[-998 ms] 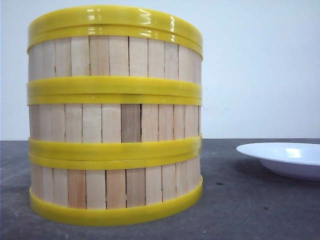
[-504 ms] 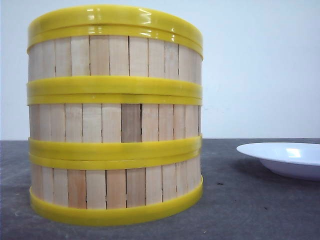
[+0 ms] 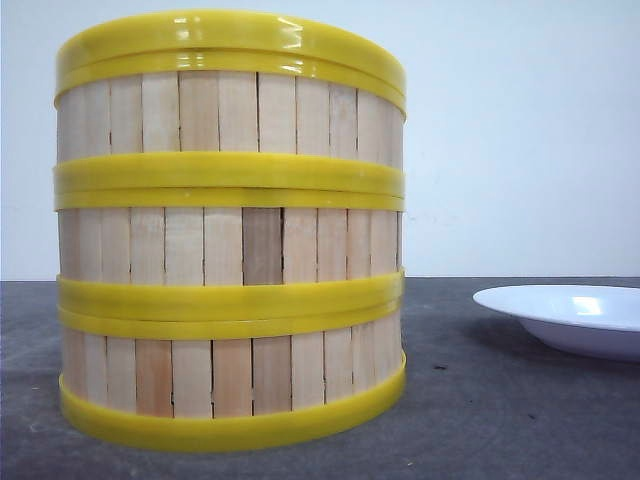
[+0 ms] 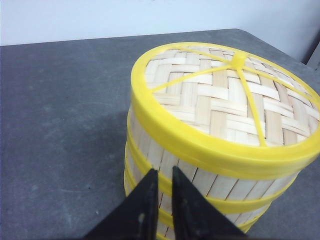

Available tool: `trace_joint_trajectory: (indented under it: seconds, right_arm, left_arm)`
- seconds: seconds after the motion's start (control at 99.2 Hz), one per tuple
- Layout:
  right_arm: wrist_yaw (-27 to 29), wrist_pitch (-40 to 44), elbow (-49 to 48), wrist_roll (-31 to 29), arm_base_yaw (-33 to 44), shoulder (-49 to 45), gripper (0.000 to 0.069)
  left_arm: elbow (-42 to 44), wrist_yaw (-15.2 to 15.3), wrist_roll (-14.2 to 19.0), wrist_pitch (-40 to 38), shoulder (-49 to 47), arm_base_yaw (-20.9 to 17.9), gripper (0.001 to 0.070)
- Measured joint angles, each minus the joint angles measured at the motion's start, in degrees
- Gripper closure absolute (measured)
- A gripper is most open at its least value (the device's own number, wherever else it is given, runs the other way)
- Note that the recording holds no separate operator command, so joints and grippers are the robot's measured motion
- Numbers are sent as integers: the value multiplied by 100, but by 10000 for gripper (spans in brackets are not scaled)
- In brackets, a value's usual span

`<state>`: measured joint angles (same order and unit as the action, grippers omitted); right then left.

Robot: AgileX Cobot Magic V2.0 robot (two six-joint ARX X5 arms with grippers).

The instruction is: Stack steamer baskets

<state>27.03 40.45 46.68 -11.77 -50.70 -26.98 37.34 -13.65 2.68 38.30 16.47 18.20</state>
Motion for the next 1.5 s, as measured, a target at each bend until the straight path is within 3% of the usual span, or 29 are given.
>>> trace_joint_trajectory:
  seconds: [0.716, 0.857, 1.17, 1.503]
  right_arm:
    - [0, -2, 0, 0, 0, 0, 681]
    - [0, -2, 0, 0, 0, 0, 681]
    - [0, -2, 0, 0, 0, 0, 681]
    - [0, -2, 0, 0, 0, 0, 681]
  left_arm:
    - [0, 9, -11, -2, 0, 0, 687]
    - [0, 479, -190, -2, -11, -55, 687]
    - [-295, 1491, -479, -479, -345, -710, 687]
    - [-2256, 1504, -610, -2468, -1049, -1443, 687]
